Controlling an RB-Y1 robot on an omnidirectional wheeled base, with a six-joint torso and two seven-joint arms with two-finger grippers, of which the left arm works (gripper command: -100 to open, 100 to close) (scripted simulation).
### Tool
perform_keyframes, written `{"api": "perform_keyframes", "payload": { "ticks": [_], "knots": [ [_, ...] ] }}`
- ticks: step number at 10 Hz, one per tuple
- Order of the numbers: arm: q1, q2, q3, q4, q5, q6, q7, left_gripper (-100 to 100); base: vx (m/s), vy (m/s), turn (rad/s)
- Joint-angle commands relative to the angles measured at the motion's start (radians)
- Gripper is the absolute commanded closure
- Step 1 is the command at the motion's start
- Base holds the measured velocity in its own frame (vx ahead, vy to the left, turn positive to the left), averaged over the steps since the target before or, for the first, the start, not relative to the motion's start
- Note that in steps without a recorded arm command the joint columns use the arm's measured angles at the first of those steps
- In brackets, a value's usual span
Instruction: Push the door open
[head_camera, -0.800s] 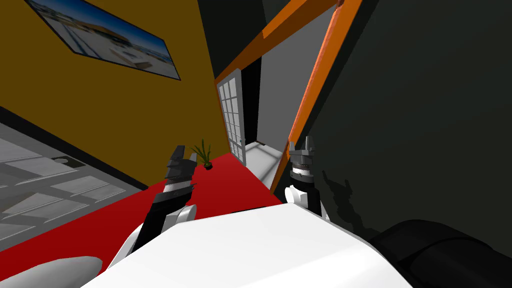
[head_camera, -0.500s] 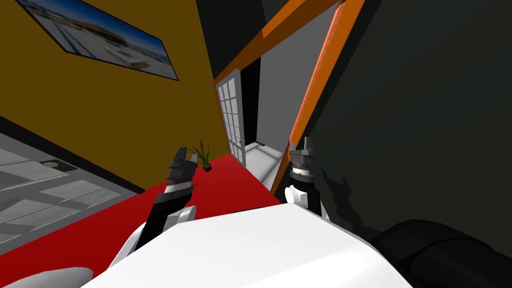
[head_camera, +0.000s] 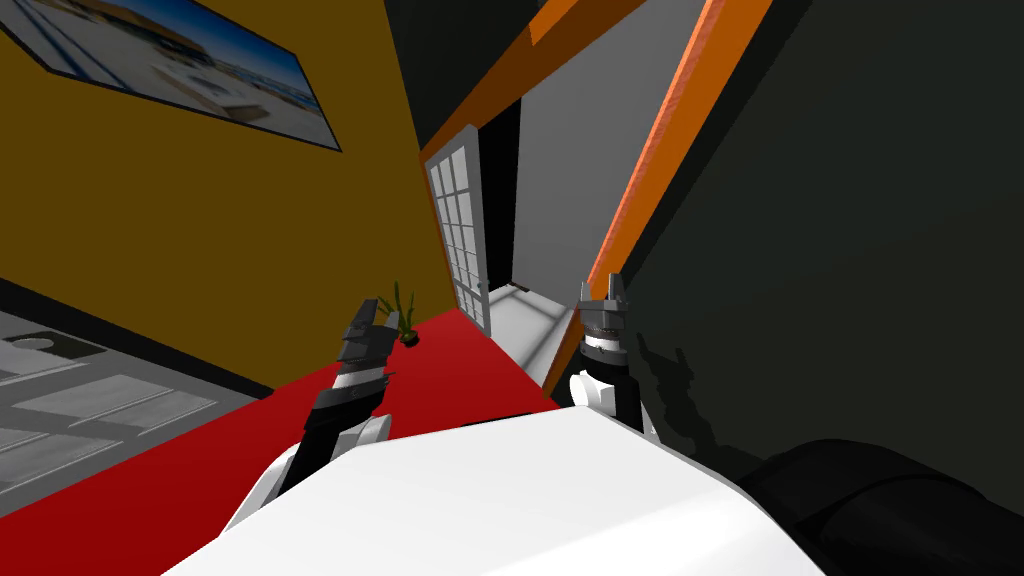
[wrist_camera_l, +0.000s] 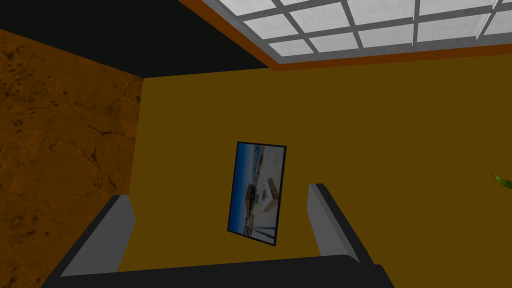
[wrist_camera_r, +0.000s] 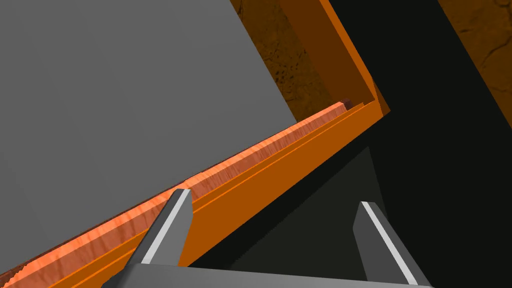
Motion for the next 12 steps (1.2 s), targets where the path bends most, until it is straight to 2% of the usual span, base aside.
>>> {"api": "perform_keyframes", "payload": {
  "ticks": [1,12],
  "knots": [
    [-0.003,0.006,0.005,0.017,-0.011,-0.012,0.029,-100,0.078,0.020,-0.031],
    [0.001,0.038,0.030,0.132,-0.099,-0.109,0.241,-100,0.090,0.022,-0.032]
  ]
}}
